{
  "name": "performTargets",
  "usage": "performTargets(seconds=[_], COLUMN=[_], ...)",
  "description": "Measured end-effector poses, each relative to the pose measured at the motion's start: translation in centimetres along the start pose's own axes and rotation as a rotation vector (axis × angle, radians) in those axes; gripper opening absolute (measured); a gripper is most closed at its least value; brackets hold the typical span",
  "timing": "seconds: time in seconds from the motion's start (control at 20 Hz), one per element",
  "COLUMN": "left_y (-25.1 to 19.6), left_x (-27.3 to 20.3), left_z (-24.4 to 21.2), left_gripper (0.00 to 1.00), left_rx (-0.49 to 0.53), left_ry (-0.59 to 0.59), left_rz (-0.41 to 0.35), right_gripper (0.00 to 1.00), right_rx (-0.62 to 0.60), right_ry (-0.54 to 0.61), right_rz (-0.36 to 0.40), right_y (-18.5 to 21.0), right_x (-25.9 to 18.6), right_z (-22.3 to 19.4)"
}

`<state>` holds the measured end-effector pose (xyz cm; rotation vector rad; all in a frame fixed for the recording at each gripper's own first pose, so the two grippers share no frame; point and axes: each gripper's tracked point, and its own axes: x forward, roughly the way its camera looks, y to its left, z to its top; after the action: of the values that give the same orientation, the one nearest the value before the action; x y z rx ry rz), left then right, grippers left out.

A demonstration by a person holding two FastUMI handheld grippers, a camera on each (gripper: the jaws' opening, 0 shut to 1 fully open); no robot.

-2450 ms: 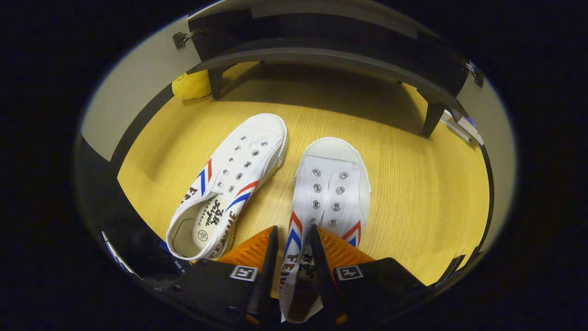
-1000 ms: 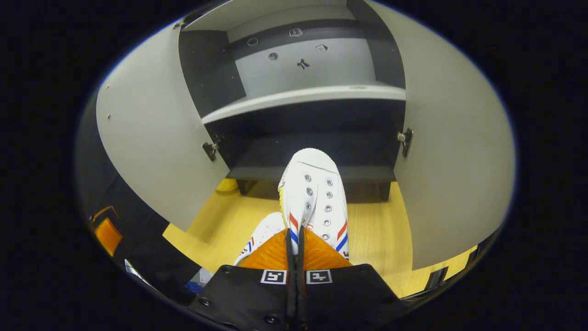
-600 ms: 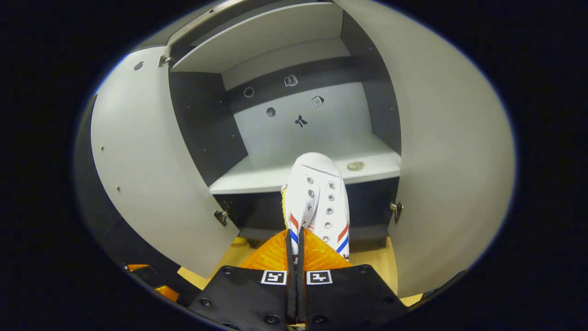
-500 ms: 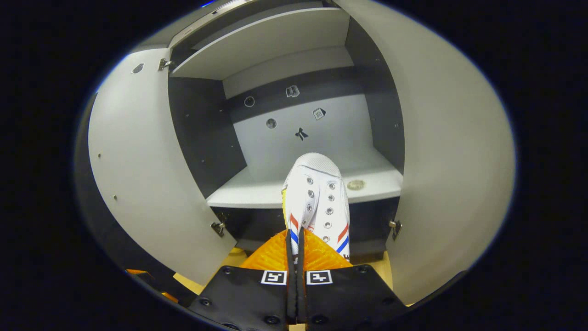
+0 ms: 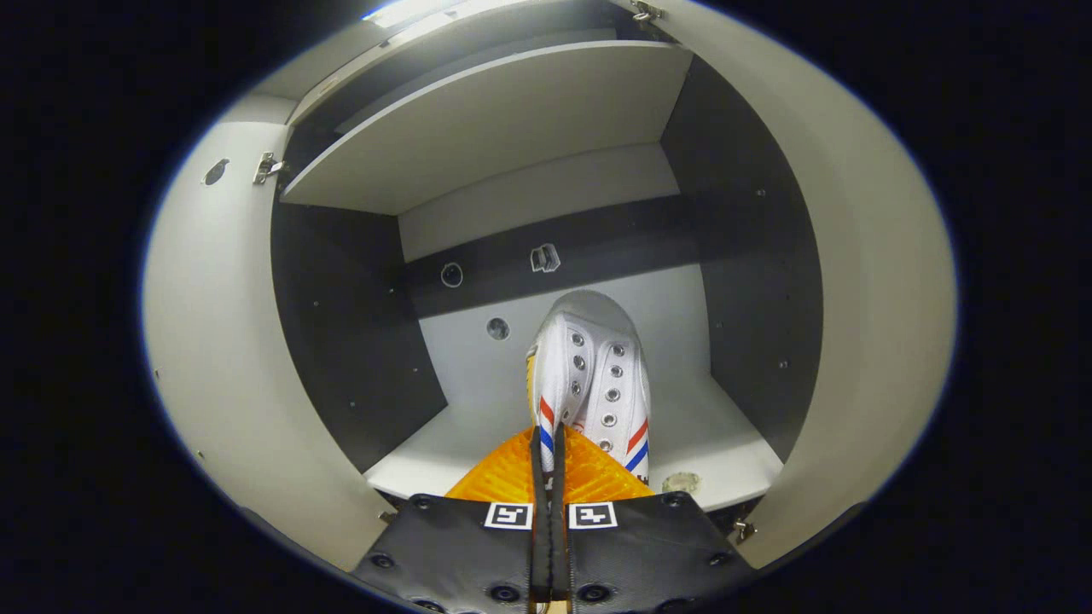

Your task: Grab one shoe with the right hand and put it into the shoe cabinet, grab the other shoe with the left hand and put it into the shoe cabinet; then close the right door with the right hand and the left door with the left hand.

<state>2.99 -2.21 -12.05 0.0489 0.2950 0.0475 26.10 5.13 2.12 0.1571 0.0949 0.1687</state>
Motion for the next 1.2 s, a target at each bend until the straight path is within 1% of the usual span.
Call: performTargets(seconds=[0.15, 0.2, 0.25, 0.4, 0.55, 0.65, 0.75, 0.9, 1.05, 1.15, 1.2], left_y=[0.8, 1.0, 1.2, 1.6, 1.9, 2.3, 2.8, 3.3, 3.8, 4.0, 3.9], left_x=[0.2, 0.4, 0.5, 0.4, 0.3, 0.3, 0.3, 0.3, 0.3, 0.3, 0.1], left_z=[1.1, 1.5, 1.6, 1.4, 1.4, 1.3, 1.2, 0.8, 1.2, 1.3, 1.0], left_gripper=[0.96, 0.96, 0.94, 0.94, 0.95, 0.94, 0.94, 0.94, 0.94, 0.94, 0.94], left_rx=[0.008, 0.019, 0.027, 0.019, -0.012, -0.018, -0.017, -0.025, -0.064, -0.080, -0.082], left_ry=[-0.020, -0.025, -0.028, -0.022, -0.018, -0.016, -0.011, 0.001, -0.013, -0.025, -0.021], left_rz=[0.034, 0.045, 0.054, 0.093, 0.122, 0.141, 0.159, 0.177, 0.207, 0.221, 0.222], right_gripper=[0.00, 0.01, 0.01, 0.01, 0.01, 0.01, 0.02, 0.01, 0.02, 0.04, 0.09], right_rx=[-0.013, -0.023, -0.030, -0.019, 0.006, 0.024, 0.045, 0.064, 0.056, 0.056, 0.054], right_ry=[-0.054, -0.068, -0.076, -0.097, -0.049, -0.006, 0.016, 0.049, 0.102, 0.109, 0.077], right_rz=[-0.005, -0.009, -0.020, -0.057, -0.094, -0.115, -0.117, -0.103, -0.123, -0.131, -0.126], right_y=[-0.2, -0.4, -0.8, -2.1, -3.5, -3.6, -3.4, -3.7, -4.3, -4.3, -4.5], right_x=[2.9, 3.9, 4.6, 6.9, 9.3, 11.2, 13.4, 13.4, 13.6, 14.1, 14.2], right_z=[2.3, 2.8, 3.2, 4.0, 3.0, 1.7, 0.7, -0.3, -1.7, -2.3, -1.6])
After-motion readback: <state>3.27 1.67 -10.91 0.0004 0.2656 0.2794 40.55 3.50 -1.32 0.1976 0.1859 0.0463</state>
